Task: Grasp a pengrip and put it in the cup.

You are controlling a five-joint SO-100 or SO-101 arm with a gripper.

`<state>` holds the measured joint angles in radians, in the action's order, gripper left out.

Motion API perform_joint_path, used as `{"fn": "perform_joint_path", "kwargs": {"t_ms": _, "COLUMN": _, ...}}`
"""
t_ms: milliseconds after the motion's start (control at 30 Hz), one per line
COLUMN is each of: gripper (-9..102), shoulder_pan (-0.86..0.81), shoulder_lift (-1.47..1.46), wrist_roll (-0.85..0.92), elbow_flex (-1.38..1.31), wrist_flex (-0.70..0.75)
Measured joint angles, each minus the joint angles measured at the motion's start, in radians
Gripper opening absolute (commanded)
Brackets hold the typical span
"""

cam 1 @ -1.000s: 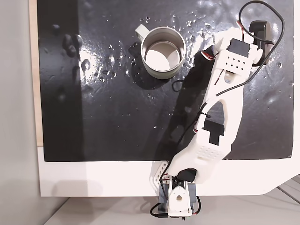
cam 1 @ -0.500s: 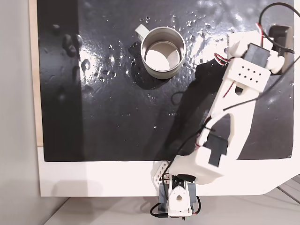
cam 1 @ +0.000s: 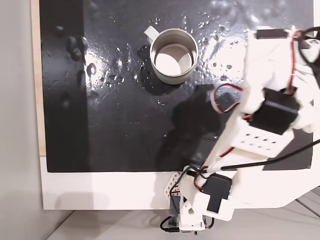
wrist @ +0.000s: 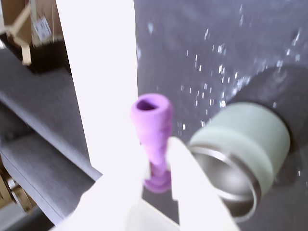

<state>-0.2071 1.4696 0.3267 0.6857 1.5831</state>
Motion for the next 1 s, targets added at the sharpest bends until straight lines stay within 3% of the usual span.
{"fn": "perform_joint_path", "kwargs": {"t_ms": 167, "gripper": 0, "shoulder_pan": 0.15, "shoulder_lift": -0.011, "wrist_roll": -0.071, "elbow_flex": -0.026, "wrist_flex": 0.092}}
{"fn": "perform_joint_path", "kwargs": {"t_ms": 733, "gripper": 0, "shoulder_pan": 0.422, "shoulder_lift": -0.1, "wrist_roll": -0.196, "elbow_flex": 0.107, "wrist_flex": 0.101}}
{"fn": "perform_joint_path", "kwargs": {"t_ms": 800, "gripper": 5, "shoulder_pan": 0.423, "shoulder_lift": -0.086, "wrist_roll": -0.196, "elbow_flex": 0.153, "wrist_flex": 0.101}}
{"fn": "perform_joint_path", "kwargs": {"t_ms": 933, "gripper": 29, "shoulder_pan": 0.413, "shoulder_lift": -0.04, "wrist_roll": -0.196, "elbow_flex": 0.219, "wrist_flex": 0.101}}
{"fn": "perform_joint_path", "kwargs": {"t_ms": 1000, "gripper": 34, "shoulder_pan": 0.414, "shoulder_lift": -0.012, "wrist_roll": -0.196, "elbow_flex": 0.235, "wrist_flex": 0.101}}
